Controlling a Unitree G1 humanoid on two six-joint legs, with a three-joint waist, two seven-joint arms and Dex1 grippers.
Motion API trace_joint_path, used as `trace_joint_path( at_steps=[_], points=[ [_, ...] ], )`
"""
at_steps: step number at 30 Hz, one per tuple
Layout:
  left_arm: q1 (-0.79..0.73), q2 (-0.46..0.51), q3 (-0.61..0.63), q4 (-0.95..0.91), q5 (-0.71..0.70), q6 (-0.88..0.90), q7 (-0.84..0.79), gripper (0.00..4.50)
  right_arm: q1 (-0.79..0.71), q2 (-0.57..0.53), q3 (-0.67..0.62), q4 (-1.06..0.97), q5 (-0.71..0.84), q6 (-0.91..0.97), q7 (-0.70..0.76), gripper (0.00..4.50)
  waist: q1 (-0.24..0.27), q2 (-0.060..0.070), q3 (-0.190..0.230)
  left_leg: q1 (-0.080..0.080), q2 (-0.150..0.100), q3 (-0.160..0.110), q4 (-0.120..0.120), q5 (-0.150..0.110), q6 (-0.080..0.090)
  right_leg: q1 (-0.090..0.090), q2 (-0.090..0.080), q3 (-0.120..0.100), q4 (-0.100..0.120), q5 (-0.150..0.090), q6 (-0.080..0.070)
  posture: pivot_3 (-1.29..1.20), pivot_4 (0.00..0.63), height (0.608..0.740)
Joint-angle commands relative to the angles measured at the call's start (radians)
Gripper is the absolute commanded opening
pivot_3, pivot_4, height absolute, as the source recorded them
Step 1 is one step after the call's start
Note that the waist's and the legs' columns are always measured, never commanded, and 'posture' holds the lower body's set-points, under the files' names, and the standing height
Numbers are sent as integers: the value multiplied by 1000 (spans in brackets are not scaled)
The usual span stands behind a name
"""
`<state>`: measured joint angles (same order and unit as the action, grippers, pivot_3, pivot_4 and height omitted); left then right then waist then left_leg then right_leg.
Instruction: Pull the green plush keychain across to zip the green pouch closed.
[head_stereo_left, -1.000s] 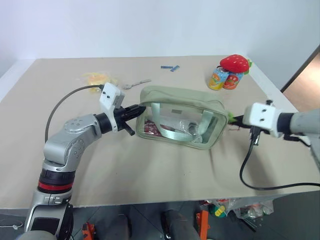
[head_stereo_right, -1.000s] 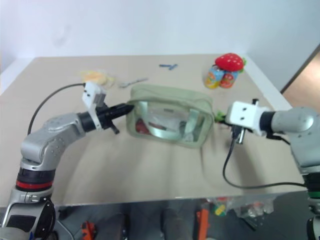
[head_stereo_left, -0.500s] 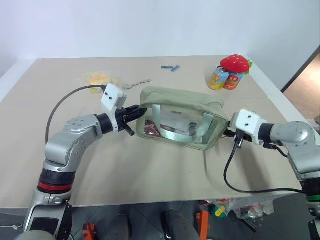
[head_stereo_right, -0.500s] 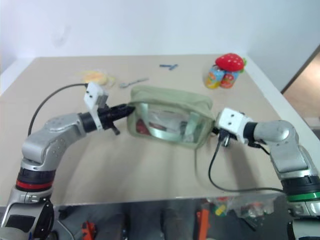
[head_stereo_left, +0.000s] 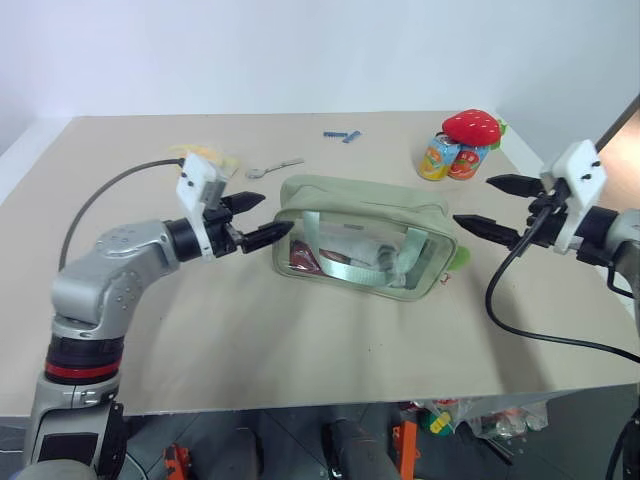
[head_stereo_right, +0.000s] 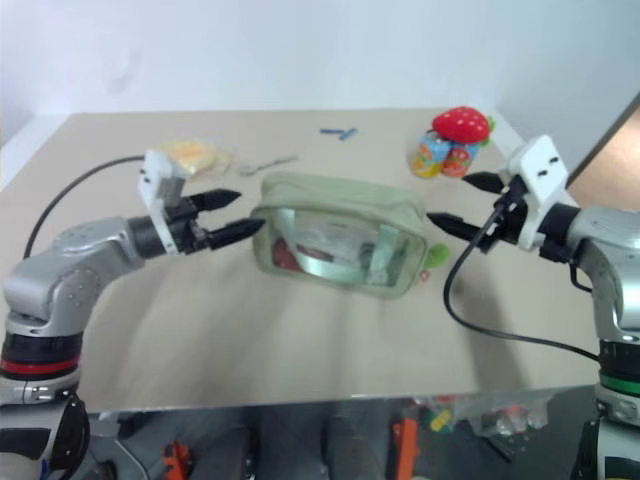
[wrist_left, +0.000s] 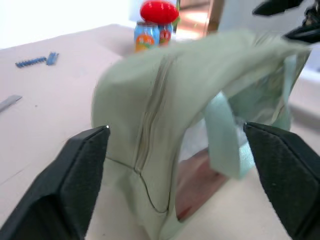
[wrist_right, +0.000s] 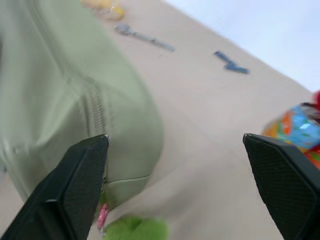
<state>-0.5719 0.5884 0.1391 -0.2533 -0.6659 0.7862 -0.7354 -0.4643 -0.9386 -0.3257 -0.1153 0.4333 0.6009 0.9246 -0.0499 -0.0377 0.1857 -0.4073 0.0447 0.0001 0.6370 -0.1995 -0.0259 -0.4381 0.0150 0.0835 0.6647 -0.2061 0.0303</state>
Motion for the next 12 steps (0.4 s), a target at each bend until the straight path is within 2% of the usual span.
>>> trace_joint_path(
  at_steps=[1, 6, 10, 12],
  points=[
    [93, 67, 96, -91, -11, -30, -11, 4475, 26, 13, -186, -143, 121, 80, -71, 4500, -2, 0, 0, 0, 0, 0, -1, 0, 0, 0, 0, 0, 0, -1, -1, 0, 150, 740],
    [223, 65, 136, -132, 55, -126, 48, 4475, 116, 74, -267, -278, 219, 168, -160, 4500, 2, -1, 0, 1, 1, -1, -1, 0, 0, 1, 0, -2, 0, -1, -1, 0, 150, 740],
    [308, 20, 123, -130, 154, -228, 136, 4475, 319, 210, -246, -473, 241, 216, -302, 4500, 7, -3, -2, 2, 1, -2, 0, 0, 0, 4, 0, -2, 0, -4, -6, 0, 150, 740],
    [336, 7, 113, -131, 168, -247, 145, 4475, 367, 254, -217, -528, 220, 220, -369, 4500, 6, -2, -2, 1, 0, 0, 1, 0, 0, 2, -1, 0, 0, -4, -5, 0, 150, 740]
  ],
)
